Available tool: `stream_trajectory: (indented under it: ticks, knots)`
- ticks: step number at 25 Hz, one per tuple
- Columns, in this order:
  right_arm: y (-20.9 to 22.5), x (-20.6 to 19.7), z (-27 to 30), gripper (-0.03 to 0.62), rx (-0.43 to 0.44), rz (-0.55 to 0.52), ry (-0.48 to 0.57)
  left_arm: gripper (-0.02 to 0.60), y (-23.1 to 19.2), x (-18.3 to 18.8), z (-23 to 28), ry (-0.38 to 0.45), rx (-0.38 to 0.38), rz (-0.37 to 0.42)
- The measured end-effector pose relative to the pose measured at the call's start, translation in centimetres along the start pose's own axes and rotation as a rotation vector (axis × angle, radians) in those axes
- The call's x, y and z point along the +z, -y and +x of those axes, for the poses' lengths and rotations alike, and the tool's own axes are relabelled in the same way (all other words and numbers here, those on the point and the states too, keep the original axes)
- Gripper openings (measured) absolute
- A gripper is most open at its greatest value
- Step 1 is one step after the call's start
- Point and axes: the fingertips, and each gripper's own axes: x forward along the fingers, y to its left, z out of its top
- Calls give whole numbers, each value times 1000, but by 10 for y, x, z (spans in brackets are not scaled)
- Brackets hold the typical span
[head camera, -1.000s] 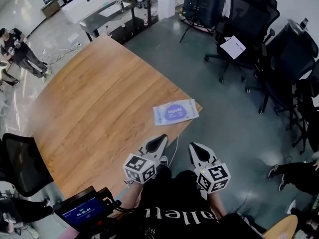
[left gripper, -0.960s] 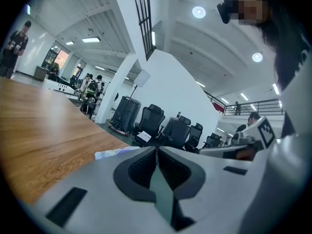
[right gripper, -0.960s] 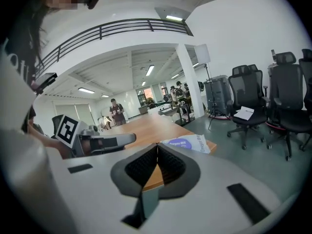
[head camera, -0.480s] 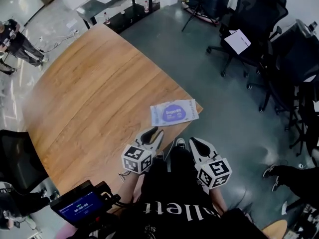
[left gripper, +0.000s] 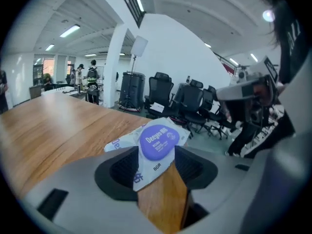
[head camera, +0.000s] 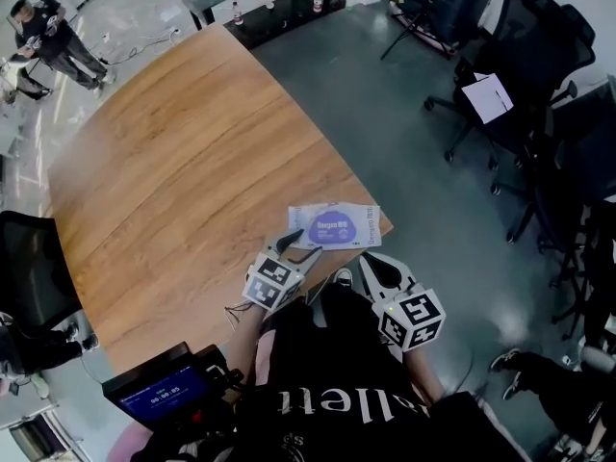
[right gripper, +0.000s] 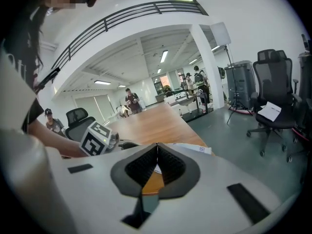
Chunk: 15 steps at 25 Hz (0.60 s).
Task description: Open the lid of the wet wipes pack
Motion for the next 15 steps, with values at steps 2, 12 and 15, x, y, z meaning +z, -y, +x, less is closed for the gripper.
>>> stream_trajectory:
  ticks: [2, 12, 15]
  knots:
    - [7, -3, 4, 11, 24, -8, -12, 240, -2, -19, 19, -54, -8, 76]
    - [20, -11, 21, 11, 90, -66, -92, 253, -14, -37, 46, -177, -24, 221]
    - [19, -11, 31, 11, 96, -112, -112, 252, -18, -40, 46, -186, -32, 229]
